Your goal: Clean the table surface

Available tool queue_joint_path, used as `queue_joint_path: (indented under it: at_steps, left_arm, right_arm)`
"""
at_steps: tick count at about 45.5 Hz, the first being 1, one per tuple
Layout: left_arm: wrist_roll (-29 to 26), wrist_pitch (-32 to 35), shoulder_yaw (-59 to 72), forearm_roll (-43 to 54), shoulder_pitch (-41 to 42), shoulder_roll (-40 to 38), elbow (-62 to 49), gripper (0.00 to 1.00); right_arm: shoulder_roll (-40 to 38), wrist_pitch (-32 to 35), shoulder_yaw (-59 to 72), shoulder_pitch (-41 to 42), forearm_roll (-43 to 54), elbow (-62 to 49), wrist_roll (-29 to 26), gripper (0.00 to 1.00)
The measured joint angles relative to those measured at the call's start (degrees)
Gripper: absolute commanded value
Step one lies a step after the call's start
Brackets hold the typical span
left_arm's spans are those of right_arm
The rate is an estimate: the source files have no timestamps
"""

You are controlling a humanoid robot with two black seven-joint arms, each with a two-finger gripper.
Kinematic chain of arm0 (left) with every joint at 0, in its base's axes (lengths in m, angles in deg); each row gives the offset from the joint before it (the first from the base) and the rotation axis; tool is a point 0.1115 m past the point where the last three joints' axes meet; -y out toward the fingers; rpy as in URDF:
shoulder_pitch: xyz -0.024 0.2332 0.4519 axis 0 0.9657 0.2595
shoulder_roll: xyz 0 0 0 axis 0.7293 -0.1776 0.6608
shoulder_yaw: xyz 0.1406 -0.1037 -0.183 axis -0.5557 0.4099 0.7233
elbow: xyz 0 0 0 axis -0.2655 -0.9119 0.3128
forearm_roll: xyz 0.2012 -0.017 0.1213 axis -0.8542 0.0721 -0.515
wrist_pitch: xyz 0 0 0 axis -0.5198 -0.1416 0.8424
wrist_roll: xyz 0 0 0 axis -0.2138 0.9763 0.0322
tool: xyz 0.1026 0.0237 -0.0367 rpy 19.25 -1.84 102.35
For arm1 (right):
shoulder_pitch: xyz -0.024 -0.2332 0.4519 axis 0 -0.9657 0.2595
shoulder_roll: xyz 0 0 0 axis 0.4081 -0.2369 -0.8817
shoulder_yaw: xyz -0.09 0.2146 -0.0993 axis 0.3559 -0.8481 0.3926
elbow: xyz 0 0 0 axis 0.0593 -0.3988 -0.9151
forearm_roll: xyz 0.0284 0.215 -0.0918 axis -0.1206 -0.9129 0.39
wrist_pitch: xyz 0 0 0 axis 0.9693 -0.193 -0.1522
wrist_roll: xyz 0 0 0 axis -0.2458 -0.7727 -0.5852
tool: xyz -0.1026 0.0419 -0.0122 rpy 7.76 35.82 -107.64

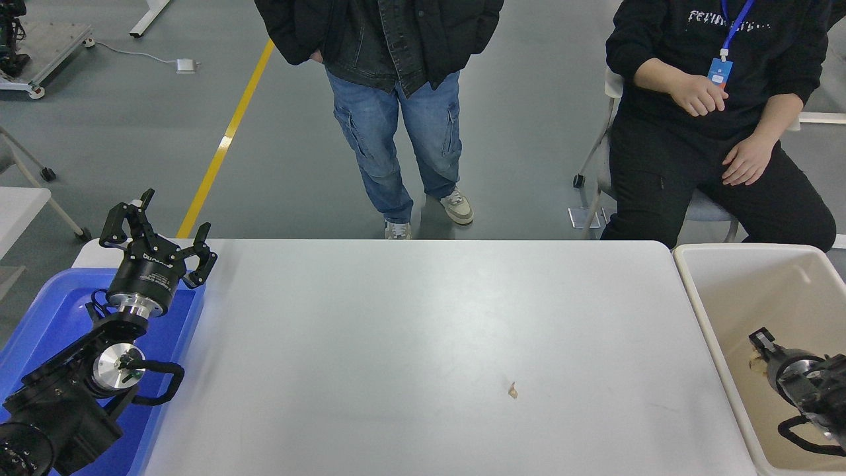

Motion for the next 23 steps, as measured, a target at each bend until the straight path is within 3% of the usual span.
queue_joint_path:
  at_steps: [15,20,23]
  left_arm:
    - [0.00,0.00,0.00,0.00,0.00,-0.01,0.00,1.00]
    - [0.00,0.00,0.00,0.00,0.00,-0.01,0.00,1.00]
    - [0.00,0.00,0.00,0.00,0.00,-0.02,0.00,1.00]
  right_arm:
    - [0.14,-0.16,0.11,0.14,0.00,-1.28,-0.02,0.00]
    - [0.22,-1.23,0.11,0.15,0.00,-1.55,0.00,0.37]
    - [0.27,-2.43,0.09,0.14,-0.01,-1.65,0.02,0.55]
